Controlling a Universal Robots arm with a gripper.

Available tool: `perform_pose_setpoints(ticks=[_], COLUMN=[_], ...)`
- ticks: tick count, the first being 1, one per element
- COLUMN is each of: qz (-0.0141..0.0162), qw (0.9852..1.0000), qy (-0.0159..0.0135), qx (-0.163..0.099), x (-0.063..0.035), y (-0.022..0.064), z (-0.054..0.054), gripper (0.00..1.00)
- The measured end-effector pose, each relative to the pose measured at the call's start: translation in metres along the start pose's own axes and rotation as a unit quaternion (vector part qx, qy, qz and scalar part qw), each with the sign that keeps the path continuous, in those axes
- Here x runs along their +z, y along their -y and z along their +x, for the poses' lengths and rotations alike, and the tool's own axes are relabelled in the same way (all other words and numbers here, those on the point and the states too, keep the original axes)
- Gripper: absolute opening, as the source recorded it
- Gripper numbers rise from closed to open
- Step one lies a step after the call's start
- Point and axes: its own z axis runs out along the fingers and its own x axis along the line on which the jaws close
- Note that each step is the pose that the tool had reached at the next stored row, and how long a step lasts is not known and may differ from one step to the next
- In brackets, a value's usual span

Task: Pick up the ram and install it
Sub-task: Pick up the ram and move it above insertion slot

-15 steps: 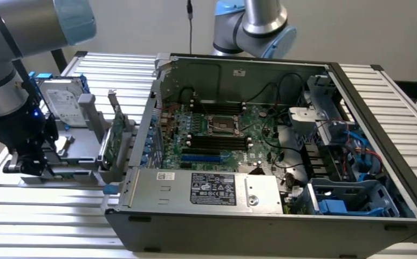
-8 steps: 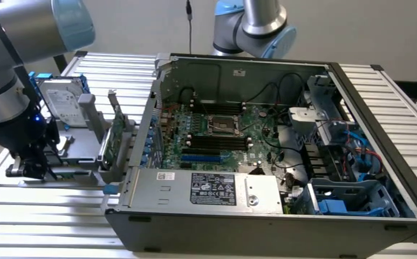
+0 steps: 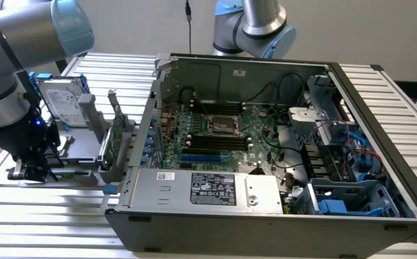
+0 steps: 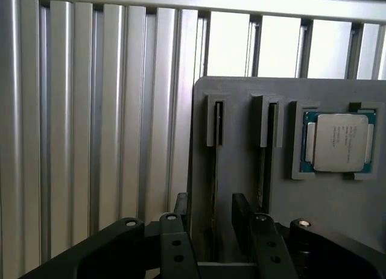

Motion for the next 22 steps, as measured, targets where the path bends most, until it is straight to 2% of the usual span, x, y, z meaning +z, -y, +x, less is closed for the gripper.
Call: perform_pose_setpoints(ticks=[3,7,9,13,22], qz=[0.0002,0.0005,-0.001,-0.0099,-0.0106], qw=[1.0,1.0,0.9999,0.9999,0.9998], qy=[0.0027,0.0093,0.0115,0.0128,0.0135], qx=[0.0,0.0,0.001,0.005,0.011], x=[0.001,0.0029,0.0038,0.005,0.0076], y=[0.0001,0.0001,0.0001,0.0,0.0], z=[0.0,0.0,0.0,0.0,0.0001], gripper=[0.42,0.42,0.42,0.42,0.4])
